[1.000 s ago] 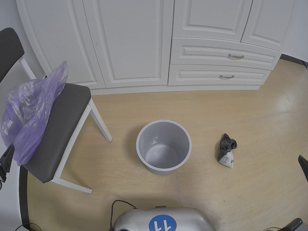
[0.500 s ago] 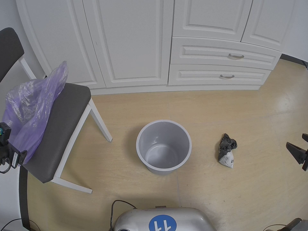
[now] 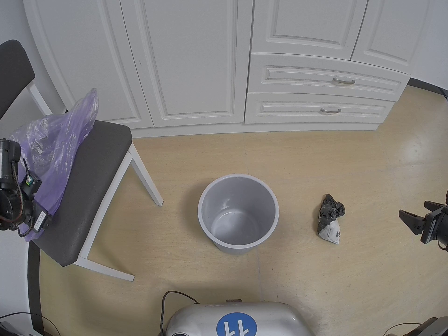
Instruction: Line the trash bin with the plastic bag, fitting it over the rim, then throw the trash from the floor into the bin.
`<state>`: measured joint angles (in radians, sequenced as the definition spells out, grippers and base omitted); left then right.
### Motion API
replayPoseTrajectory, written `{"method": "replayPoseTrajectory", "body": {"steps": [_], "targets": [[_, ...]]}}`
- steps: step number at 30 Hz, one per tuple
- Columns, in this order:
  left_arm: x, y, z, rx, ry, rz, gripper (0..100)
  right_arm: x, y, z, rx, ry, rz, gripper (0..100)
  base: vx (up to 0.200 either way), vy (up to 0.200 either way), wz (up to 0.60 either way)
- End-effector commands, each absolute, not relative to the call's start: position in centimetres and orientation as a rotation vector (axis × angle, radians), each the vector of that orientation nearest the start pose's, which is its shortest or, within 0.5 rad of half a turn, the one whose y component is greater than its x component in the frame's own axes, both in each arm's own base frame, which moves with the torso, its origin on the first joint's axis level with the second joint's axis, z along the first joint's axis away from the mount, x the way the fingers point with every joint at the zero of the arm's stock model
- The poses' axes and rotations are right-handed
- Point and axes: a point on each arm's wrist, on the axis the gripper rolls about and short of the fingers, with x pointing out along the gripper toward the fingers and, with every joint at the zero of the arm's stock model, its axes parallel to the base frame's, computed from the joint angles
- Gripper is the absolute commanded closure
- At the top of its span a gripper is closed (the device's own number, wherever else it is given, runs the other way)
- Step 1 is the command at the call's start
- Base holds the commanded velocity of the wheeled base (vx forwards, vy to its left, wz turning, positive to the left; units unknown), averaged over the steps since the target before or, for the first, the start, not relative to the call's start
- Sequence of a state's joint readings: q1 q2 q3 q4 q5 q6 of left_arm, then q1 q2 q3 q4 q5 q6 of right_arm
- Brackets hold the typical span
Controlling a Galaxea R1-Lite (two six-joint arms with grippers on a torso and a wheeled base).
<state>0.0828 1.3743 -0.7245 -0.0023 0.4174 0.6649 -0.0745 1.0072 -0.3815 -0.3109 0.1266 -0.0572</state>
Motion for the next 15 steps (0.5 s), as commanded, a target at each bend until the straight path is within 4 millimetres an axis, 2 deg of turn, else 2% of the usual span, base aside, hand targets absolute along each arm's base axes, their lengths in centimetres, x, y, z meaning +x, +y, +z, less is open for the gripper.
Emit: {"method": "replayPoseTrajectory", "body": {"steps": [1,15], "targets": [[22.9,3.2,18.3,0.735,0.806,0.274,0,12.8,-0.9,17.6,-0.017,0.34,0.041,0,0.0,0.0,0.0],[22.8,5.7,18.9,0.731,0.811,0.369,0,12.8,-1.9,18.1,-0.005,0.322,-0.029,0,0.0,0.0,0.0]]}}
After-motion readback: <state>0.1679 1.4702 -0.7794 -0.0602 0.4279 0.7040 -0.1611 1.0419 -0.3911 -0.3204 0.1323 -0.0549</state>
